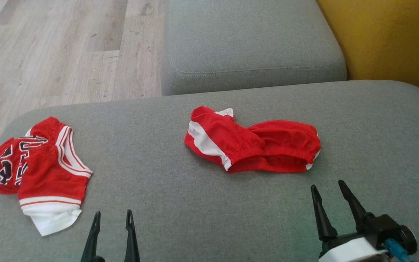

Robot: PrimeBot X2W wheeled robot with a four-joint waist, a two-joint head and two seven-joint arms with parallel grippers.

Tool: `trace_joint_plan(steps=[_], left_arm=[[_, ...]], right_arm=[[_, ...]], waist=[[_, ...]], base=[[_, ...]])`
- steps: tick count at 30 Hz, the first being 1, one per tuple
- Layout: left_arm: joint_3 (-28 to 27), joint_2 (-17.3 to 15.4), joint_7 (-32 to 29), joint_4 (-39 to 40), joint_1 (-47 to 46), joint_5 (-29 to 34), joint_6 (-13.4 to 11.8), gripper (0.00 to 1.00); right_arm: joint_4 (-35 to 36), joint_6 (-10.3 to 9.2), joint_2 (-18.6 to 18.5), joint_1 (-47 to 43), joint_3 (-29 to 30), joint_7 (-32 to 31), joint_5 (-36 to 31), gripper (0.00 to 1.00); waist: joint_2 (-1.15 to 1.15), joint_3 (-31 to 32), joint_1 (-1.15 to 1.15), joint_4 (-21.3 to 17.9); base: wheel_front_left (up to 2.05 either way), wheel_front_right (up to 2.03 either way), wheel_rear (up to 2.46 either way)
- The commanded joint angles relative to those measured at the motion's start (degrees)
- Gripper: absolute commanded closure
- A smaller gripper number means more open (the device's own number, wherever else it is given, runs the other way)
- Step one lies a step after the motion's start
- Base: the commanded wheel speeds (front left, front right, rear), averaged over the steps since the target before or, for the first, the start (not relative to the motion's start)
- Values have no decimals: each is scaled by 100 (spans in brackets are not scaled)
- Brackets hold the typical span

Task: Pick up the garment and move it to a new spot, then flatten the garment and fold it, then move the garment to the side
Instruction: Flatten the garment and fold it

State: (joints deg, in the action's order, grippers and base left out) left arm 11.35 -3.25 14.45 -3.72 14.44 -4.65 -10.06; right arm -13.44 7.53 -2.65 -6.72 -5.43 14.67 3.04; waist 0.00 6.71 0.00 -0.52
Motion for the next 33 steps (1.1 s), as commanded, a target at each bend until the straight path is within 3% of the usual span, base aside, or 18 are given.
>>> trace_joint_plan(steps=[1,11,17,26,33], left_arm=[[-121,36,54,141,-224,-23,-14,0],[-99,37,54,121,-278,-71,-17,0],[65,37,54,42,-418,-28,112,0],[514,37,55,-309,-1177,-3,351,0],[944,37,55,-1157,-2426,198,865,0]], right_arm=[[184,-4,-22,213,-143,33,17,0],[173,-4,-22,311,-210,33,74,0],[180,-4,-22,337,-301,33,73,0],[313,-4,-22,608,-586,33,131,0],[531,-4,-22,889,-734,33,245,0]], waist=[[0,-4,0,-2],[0,-104,0,-94],[0,-248,0,-379],[0,-831,0,-1397],[0,-1660,0,-2341]], base=[[0,0,0],[0,0,0],[0,0,0],[0,0,0],[0,0,0]])
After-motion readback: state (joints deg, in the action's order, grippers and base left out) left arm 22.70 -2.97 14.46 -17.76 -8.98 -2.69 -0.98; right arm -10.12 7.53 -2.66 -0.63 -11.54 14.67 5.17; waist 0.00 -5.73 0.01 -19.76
